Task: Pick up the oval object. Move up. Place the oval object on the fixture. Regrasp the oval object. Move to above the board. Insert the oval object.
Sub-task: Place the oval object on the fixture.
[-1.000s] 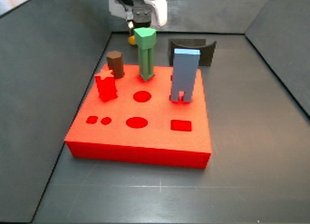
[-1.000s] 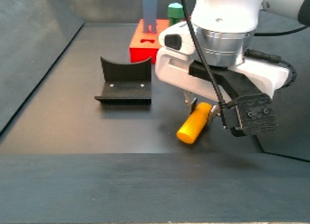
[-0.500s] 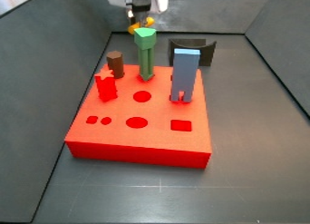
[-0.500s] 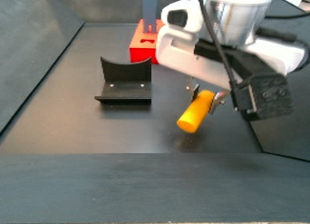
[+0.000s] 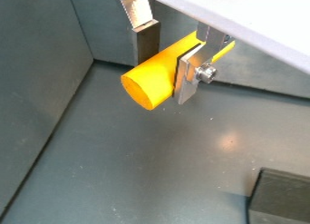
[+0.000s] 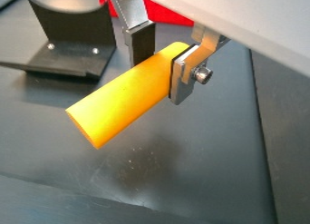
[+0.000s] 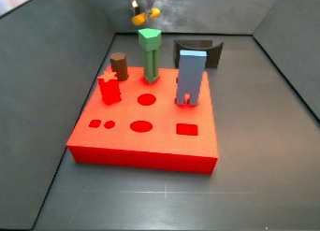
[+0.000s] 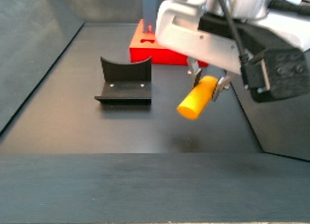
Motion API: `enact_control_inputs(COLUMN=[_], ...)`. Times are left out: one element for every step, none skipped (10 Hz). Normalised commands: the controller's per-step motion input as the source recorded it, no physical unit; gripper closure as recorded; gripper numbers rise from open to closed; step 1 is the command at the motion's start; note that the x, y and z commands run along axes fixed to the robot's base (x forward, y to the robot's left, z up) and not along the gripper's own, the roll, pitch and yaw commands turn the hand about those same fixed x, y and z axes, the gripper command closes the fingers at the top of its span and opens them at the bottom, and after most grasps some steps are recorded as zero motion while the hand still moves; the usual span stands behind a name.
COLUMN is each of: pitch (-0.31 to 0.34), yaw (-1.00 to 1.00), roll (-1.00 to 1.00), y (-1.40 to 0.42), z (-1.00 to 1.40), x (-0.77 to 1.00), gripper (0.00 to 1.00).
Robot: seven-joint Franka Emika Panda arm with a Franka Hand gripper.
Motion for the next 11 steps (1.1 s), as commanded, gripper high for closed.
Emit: enact_control_inputs(pitch=[0.071,0.091,0.102,0.107,0.106,0.100,0.092,0.090,0.094,0.099,0.105], yaw=[-0.01,0.00,0.01,0.02,0.02,0.02,0.02,0.01,0.02,0.02,0.02], roll=[0.06,0.09,0.10,0.11,0.11,0.10,0.09,0.08,0.09,0.09,0.09], y=[0.00,0.00,-0.01,-0.01,-0.01,-0.01,-0.01,0.00,0.00,0.00,0.00], z=[1.00,1.00,1.00,1.00,1.00,0.98,0.87,0.72,0.64,0.47,0.35], x=[-0.02,-0.03,-0.03,-0.03,-0.04,-0.04,-0.04,-0.03,-0.03,-0.02,-0.01], gripper=[1.00,1.00,1.00,1.00,1.00,1.00,1.00,1.00,1.00,1.00,1.00])
